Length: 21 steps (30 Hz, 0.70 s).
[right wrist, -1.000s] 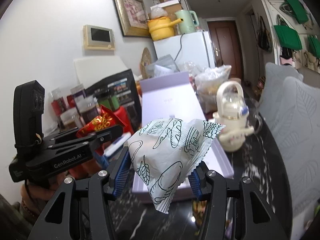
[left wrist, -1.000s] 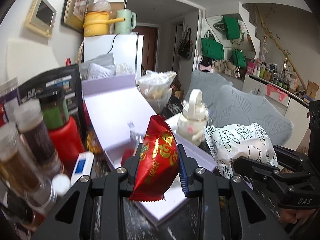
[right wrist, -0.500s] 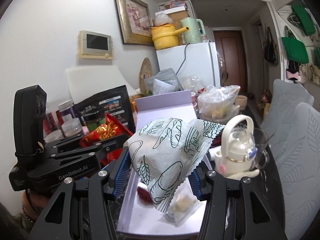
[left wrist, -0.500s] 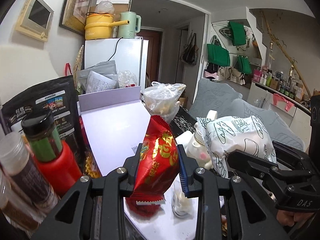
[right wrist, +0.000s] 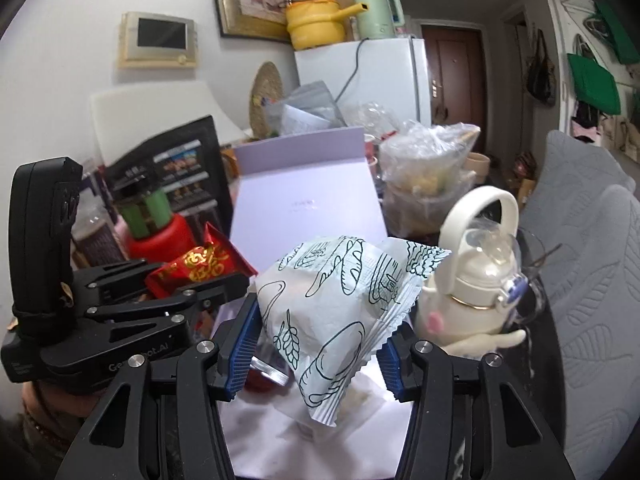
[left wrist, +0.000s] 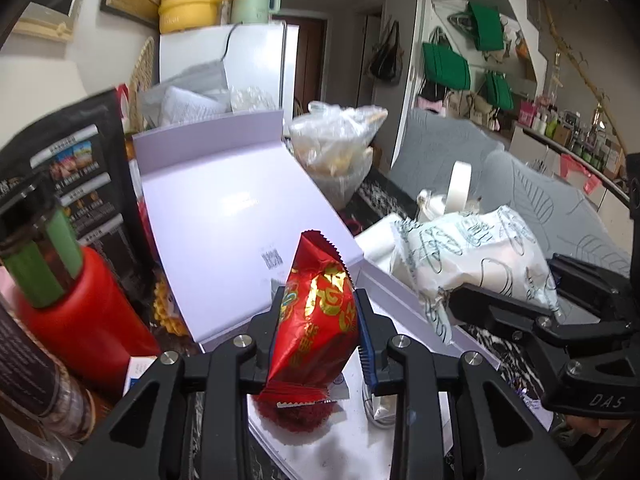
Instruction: Organize soft objects
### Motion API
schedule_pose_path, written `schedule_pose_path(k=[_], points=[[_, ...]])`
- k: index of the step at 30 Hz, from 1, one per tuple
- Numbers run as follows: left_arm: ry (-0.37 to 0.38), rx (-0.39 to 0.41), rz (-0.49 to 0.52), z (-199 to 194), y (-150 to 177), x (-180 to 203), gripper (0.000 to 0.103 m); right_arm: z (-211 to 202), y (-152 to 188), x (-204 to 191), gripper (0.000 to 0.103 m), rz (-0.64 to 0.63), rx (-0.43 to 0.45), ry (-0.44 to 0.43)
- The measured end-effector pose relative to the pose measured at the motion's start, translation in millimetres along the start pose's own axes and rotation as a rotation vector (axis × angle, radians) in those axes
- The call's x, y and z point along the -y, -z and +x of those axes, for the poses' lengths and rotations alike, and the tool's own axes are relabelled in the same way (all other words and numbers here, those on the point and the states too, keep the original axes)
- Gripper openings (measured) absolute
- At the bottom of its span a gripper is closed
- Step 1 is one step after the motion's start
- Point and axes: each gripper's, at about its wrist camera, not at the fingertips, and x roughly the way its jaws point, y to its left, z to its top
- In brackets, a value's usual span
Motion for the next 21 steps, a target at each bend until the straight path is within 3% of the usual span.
schedule_pose_path(k=[14,21], points=[[-0.01,-0.16,0.01,40.3,17.6,6.8,0.03,45.2,15.7,21.8,0.052,0.03,-0.165,0.003],[0.001,-0.195,0.041,55.1,23.5,9.4,0.03,59.3,22.6,21.8,0.052,-0.013,-0.198,0.08]])
